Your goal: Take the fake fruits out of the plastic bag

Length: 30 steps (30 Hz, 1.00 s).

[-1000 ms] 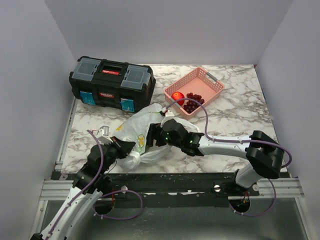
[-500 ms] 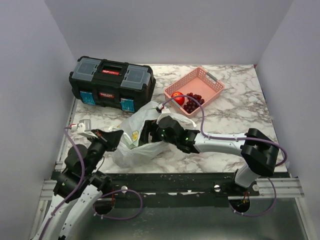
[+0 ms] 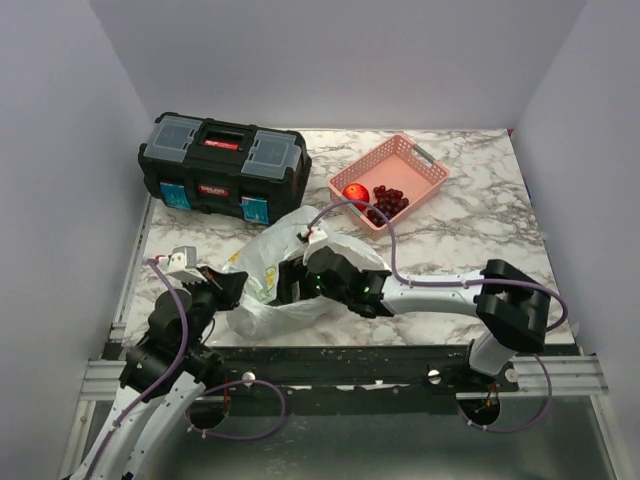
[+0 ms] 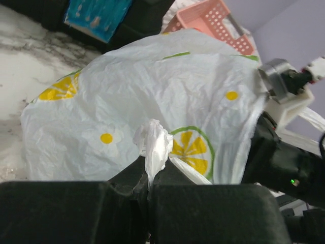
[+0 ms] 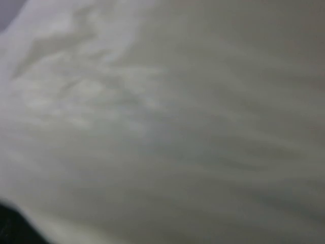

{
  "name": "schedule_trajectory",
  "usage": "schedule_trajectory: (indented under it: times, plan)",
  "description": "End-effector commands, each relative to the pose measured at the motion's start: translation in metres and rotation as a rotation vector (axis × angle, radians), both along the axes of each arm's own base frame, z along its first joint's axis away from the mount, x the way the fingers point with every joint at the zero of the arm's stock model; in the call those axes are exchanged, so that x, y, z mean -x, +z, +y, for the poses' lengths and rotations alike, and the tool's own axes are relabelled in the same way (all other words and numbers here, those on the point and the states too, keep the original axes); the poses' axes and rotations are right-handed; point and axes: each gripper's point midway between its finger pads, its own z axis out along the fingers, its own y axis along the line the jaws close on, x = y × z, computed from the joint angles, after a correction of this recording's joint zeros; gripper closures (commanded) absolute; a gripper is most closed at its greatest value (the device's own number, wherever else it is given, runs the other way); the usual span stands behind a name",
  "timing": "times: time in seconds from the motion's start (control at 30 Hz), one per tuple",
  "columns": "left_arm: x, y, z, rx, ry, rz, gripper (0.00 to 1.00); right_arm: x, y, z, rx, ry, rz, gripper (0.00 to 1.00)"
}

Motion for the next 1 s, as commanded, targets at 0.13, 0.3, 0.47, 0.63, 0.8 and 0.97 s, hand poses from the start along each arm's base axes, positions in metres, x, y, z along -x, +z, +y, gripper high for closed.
schedule_trajectory:
  times: [0.13, 0.3, 0.47, 0.63, 0.8, 0.97]
  plan:
    - [-0.015, -0.064, 0.005, 0.066, 0.147, 0.205, 1.00, 0.008, -0.086, -0.053, 0.294, -0.023, -0.052, 0.10]
    - [-0.031, -0.113, -0.007, 0.107, 0.196, 0.352, 1.00, -0.004, -0.090, -0.090, 0.336, -0.172, -0.105, 0.14]
    - [-0.045, -0.130, -0.025, 0.078, 0.170, 0.471, 1.00, 0.012, -0.062, -0.087, 0.171, -0.084, -0.163, 0.16]
    - [-0.058, -0.127, -0.045, 0.021, 0.091, 0.515, 1.00, 0.024, -0.021, -0.085, -0.068, -0.075, -0.170, 0.10]
    - [-0.056, -0.091, -0.046, 0.061, 0.040, 0.385, 1.00, 0.013, -0.004, -0.083, -0.100, -0.151, -0.161, 0.06]
    - [-0.038, -0.026, -0.028, 0.131, 0.023, 0.091, 1.00, 0.009, 0.001, -0.074, -0.089, -0.156, -0.158, 0.07]
